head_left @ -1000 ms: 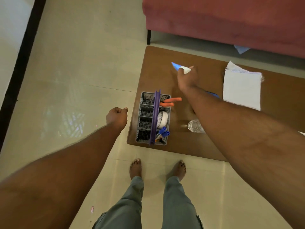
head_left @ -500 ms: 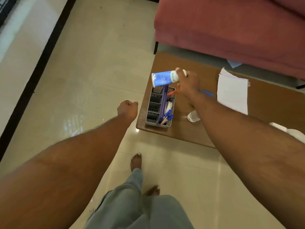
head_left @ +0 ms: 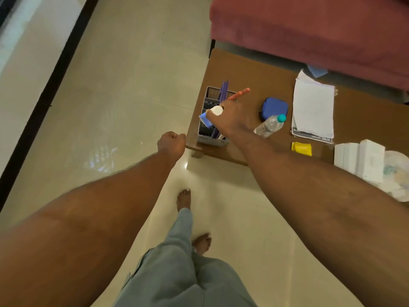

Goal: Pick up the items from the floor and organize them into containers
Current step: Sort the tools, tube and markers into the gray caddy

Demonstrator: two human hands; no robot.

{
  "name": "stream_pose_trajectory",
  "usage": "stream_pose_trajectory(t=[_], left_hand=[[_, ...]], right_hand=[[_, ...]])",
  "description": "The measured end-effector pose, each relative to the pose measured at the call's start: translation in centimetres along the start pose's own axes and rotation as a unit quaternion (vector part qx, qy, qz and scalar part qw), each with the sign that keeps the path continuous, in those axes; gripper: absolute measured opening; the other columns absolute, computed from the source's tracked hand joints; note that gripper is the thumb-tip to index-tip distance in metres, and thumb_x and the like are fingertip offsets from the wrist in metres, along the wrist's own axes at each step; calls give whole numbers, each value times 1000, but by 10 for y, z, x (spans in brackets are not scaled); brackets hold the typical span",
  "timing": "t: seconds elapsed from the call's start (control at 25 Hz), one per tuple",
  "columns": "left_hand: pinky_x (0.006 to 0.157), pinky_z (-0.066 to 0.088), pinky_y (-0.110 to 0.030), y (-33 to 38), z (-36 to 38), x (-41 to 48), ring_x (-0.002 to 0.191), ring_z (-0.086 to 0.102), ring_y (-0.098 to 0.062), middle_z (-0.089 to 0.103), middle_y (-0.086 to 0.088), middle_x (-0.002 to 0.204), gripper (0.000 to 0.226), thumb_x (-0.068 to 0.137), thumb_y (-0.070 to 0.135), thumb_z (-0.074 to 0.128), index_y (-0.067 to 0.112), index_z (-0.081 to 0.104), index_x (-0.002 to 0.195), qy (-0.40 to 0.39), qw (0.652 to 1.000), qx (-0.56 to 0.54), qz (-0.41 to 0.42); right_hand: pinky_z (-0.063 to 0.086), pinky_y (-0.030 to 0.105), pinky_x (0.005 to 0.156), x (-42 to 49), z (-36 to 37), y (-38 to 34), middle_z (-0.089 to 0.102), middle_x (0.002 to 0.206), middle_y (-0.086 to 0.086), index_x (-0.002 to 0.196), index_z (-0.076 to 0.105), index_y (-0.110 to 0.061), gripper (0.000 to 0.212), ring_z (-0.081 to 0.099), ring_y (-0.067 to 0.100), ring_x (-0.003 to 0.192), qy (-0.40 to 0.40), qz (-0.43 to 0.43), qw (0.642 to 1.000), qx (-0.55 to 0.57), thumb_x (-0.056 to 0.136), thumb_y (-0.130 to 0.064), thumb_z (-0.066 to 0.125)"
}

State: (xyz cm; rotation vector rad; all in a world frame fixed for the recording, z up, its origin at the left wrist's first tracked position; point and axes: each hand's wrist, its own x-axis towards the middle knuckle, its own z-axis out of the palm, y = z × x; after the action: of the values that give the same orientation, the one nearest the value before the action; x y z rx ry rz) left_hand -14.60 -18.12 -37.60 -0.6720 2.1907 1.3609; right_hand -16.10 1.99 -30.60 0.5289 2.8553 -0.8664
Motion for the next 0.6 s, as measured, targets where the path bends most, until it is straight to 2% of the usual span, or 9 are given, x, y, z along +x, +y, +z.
stream_pose_trajectory(t=[0.08, 0.2, 0.4, 0.52, 0.6], left_hand=[[80, 60, -50, -5, -4, 0, 81, 70, -34, 73, -18, 95, 26, 72, 43, 60, 18, 52, 71, 9, 1000, -5, -3], [82, 60, -49, -7, -9, 2, 82, 70, -35, 73, -17, 98, 27, 73, 44, 59, 17, 54, 73, 16, 1000, 1, -9], [82, 60, -49, 0, -12, 21, 80, 70, -33, 73, -17, 99, 27, 74, 43, 59, 17, 54, 75, 10, 1000, 15, -10], [82, 60, -49, 13, -11, 34, 73, 64, -26, 73, -17, 99, 26, 72, 44, 59, 18, 53, 75, -7, 1000, 22, -6], [83, 60, -49, 21, -12, 39, 71, 61, -24, 74, -16, 95, 26, 70, 44, 59, 19, 52, 73, -11, 1000, 23, -7]], right_hand=[[58, 37, 76, -4, 9, -11, 68, 102, 3, 110, 64, -16, 45, 65, 21, 92, 5, 3, 1000, -22, 86, -55, 66], [54, 35, 73, -1, 12, -22, 66, 111, 7, 125, 56, -13, 53, 66, 25, 98, 34, 42, 996, -65, 92, -55, 61], [45, 32, 69, 26, 10, -35, 58, 92, -2, 109, 61, -17, 47, 60, 20, 86, 15, 47, 996, -78, 87, -59, 62], [56, 34, 70, 33, 6, -31, 65, 90, -3, 100, 63, -21, 46, 63, 19, 83, 6, 50, 996, -75, 78, -62, 65], [57, 35, 69, 28, 9, -26, 65, 89, -1, 97, 62, -22, 44, 63, 20, 83, -3, 39, 995, -93, 77, -61, 66]])
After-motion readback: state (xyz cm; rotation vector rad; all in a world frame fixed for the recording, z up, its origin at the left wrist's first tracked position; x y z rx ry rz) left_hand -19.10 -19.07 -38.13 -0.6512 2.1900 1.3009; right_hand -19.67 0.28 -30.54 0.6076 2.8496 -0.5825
